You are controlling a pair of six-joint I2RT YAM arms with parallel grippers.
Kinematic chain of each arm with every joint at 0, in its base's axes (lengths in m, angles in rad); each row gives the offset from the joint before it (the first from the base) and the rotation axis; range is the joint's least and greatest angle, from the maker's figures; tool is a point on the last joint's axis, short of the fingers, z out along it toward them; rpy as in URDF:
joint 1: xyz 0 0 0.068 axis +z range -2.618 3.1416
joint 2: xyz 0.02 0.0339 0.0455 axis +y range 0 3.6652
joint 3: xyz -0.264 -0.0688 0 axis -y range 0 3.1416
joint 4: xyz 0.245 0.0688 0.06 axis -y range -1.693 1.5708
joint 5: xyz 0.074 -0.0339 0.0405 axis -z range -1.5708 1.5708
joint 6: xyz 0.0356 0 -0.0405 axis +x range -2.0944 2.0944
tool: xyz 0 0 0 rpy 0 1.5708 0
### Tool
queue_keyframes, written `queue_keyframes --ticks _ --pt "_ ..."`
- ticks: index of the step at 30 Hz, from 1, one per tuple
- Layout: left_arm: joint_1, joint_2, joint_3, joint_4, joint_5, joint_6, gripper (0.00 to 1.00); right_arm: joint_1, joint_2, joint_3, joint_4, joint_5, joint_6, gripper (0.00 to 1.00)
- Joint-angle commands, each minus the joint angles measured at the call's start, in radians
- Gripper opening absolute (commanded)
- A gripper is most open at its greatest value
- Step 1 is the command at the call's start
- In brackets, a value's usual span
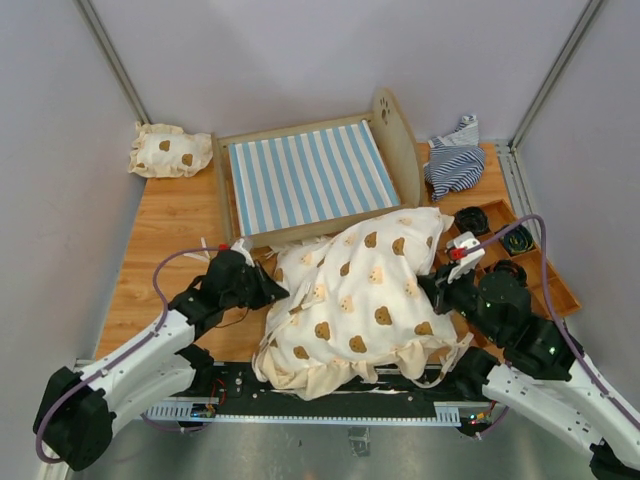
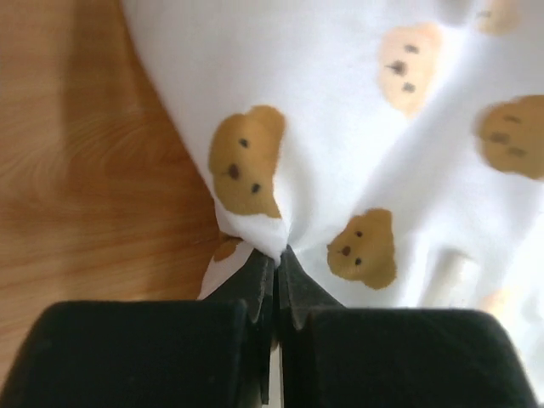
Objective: Set up the pet bed
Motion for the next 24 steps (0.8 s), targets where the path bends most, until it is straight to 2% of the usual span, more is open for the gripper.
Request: queue_keyframes --ticks 1,5,7,9,13,16,20,24 --pt "-0.004 -0.121 0.160 0.085 0.003 0.068 0.00 0.010 0.029 0.114 0.119 -0.007 -0.089 0.00" --pt "-0.004 -0.225 0.326 0.172 0.042 0.168 0.00 0.010 0.060 0.311 0.190 -0.106 -0.184 0.00" --pt "-0.004 -0.282 0.347 0.239 0.067 0.212 0.00 0.010 0.045 0.349 0.252 -0.177 -0.195 0.00" --pt "-0.004 -0.330 0.346 0.250 0.028 0.263 0.00 0.010 0.029 0.340 0.304 -0.181 -0.211 0.00" --pt "-0.004 -0.380 0.315 0.191 -0.197 0.364 0.00 0.011 0.039 0.274 0.340 -0.032 -0.286 0.00" --pt "-0.004 -0.364 0.257 0.198 -0.399 0.332 0.00 0.010 0.082 0.214 0.420 0.110 -0.362 0.00" --pt "-0.004 -0.287 0.243 0.259 -0.426 0.343 0.00 0.010 0.206 0.240 0.478 0.245 -0.422 0.00" --pt "-0.004 -0.212 0.341 0.214 -0.566 0.342 0.00 0.009 0.343 0.334 0.549 0.274 -0.489 0.00"
